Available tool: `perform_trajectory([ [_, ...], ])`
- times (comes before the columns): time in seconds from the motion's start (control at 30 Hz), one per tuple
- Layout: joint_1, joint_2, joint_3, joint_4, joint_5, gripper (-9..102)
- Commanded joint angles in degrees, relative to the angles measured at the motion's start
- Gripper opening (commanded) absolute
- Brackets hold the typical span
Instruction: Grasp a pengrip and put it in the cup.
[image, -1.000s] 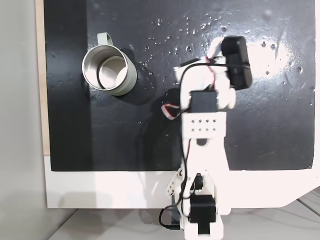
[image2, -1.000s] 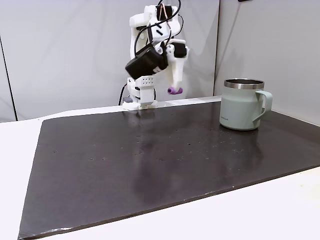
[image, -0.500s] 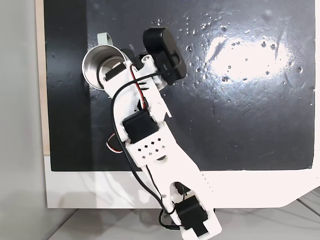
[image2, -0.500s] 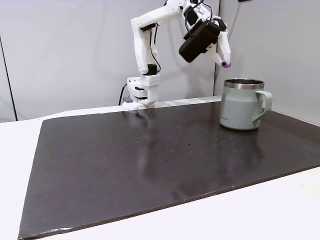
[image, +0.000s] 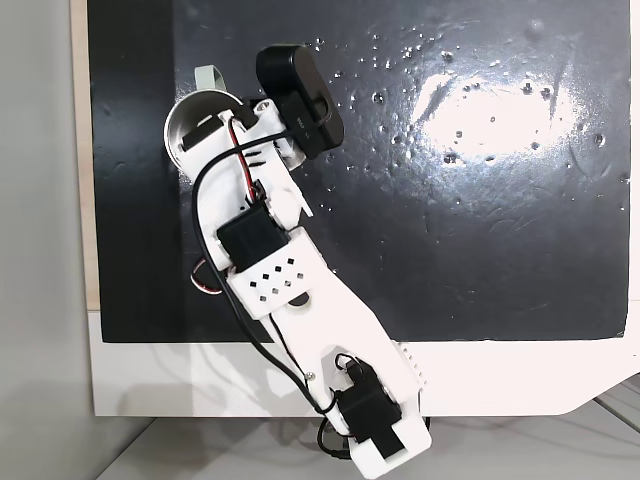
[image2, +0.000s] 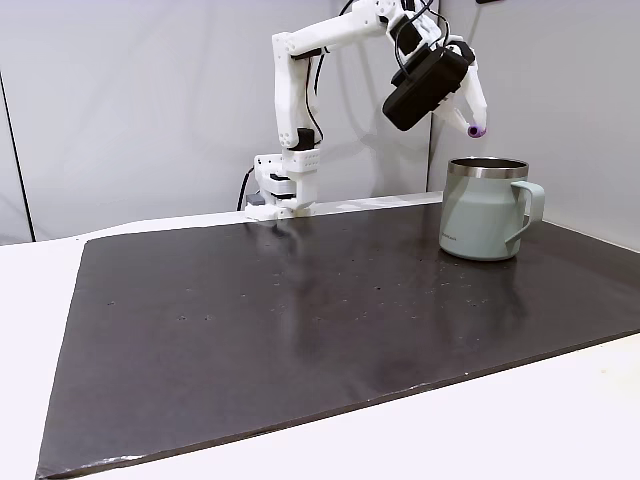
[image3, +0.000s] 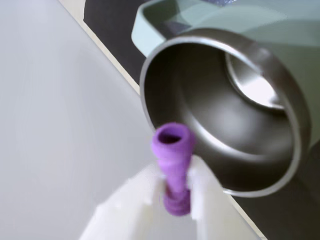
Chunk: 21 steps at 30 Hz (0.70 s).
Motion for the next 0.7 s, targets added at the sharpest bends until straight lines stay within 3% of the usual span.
perform_trajectory([
  [0.0,-0.35,0.26,-4.83,-0.26,-0.09,21],
  [0.1,-0.26,0.26,-4.92,0.53,-1.05,26],
  [0.67,0.18,0.26,-4.66,0.97,-1.41,26],
])
